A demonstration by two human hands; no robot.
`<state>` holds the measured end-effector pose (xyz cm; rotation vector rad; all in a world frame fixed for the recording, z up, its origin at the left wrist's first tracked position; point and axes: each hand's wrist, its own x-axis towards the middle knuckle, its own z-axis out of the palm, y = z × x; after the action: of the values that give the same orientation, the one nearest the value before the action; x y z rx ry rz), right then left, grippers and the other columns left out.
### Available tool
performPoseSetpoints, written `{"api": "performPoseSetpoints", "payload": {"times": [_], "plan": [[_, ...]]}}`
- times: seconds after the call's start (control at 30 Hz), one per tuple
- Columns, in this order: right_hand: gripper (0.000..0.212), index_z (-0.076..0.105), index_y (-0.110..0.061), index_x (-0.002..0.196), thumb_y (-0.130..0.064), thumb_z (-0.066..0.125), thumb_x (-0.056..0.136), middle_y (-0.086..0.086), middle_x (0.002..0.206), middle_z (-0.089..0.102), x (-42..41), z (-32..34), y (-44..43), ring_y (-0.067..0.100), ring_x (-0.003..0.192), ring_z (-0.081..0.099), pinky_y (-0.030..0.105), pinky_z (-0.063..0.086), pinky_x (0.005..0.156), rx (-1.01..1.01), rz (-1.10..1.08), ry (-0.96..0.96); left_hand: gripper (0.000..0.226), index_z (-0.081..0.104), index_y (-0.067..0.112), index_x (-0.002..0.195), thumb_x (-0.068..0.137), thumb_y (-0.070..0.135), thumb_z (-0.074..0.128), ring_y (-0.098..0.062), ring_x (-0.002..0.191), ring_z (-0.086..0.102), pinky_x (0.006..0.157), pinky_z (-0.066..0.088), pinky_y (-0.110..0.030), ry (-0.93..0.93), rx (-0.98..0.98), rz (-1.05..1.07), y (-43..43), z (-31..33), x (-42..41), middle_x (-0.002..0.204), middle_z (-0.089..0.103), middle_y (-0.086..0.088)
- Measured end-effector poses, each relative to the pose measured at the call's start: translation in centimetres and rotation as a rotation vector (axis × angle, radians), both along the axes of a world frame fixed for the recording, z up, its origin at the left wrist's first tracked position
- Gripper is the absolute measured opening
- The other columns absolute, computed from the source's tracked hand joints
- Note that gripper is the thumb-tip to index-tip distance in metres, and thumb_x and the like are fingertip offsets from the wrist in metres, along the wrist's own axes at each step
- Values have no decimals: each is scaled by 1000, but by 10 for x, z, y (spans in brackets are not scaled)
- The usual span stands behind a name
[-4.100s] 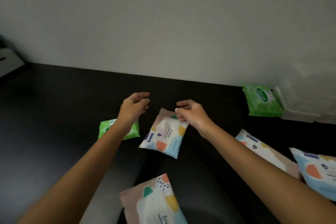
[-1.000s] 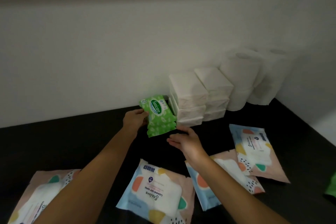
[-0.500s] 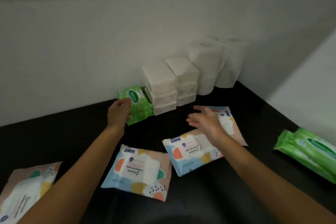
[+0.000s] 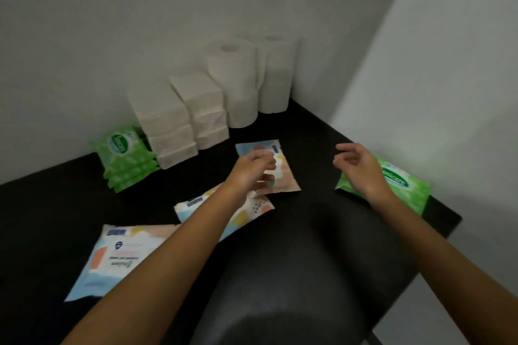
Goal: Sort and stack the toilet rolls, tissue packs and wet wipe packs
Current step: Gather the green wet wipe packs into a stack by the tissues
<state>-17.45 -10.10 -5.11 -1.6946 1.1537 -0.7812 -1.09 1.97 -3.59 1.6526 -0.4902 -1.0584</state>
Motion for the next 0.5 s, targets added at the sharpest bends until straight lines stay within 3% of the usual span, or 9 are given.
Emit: {"api": "performPoseSetpoints", "payload": {"times": [0.13,0.33,0.5], "plan": [[39,55,-7,116,-9,68,79,14,105,58,-59,-13,-34,26,102,56,26,39,87,-134,-77,227,21,57,20,111,92,26,53,-16,94,62,77,53,-27,55,46,-118,-30,-7,-42,108,60,-2],[89,39,-11,135,-40,82,61,17,131,43,-112,-30,-70,30,123,41,35,34,102,-171,91,691,30,54,17,121,91,21,53,-17,85,59,77,52,-27,90,96,-241,-60,-11,-80,109,60,-5],[98,36,-13,137,-46,82,57,12,130,48,-120,-37,-79,27,120,44,35,38,98,-153,139,695,25,56,15,114,91,24,54,-14,76,59,70,52,-24,124,127,-283,-73,-16,-94,99,62,-3]]}}
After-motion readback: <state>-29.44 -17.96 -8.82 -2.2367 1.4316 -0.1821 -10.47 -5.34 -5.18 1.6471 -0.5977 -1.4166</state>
